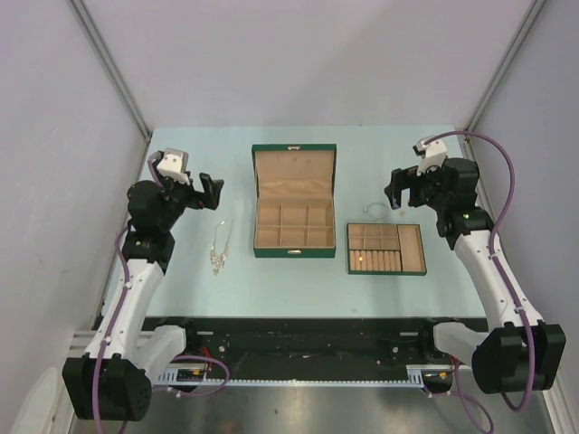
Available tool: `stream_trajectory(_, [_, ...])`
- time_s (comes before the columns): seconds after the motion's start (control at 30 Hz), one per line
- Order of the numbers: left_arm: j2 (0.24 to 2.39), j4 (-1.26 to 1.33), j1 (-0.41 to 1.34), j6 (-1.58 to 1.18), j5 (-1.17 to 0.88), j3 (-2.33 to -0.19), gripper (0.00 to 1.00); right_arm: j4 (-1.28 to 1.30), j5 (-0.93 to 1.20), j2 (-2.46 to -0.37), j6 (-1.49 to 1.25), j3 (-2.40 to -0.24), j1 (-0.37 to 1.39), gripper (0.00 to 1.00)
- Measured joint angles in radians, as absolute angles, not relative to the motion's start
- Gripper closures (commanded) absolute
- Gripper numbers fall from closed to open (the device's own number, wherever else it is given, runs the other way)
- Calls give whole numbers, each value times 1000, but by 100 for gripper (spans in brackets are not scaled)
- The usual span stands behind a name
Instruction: Organize the mixed jewelry
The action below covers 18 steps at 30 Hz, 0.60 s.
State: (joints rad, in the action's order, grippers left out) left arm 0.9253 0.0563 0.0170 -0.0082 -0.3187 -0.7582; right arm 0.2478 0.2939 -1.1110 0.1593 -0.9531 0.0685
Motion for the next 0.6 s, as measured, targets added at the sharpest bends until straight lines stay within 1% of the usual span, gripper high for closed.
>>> stream_trajectory(0.6, [933, 36, 17, 17, -297, -758, 0, 248, 286, -1121, 176, -953, 75, 0])
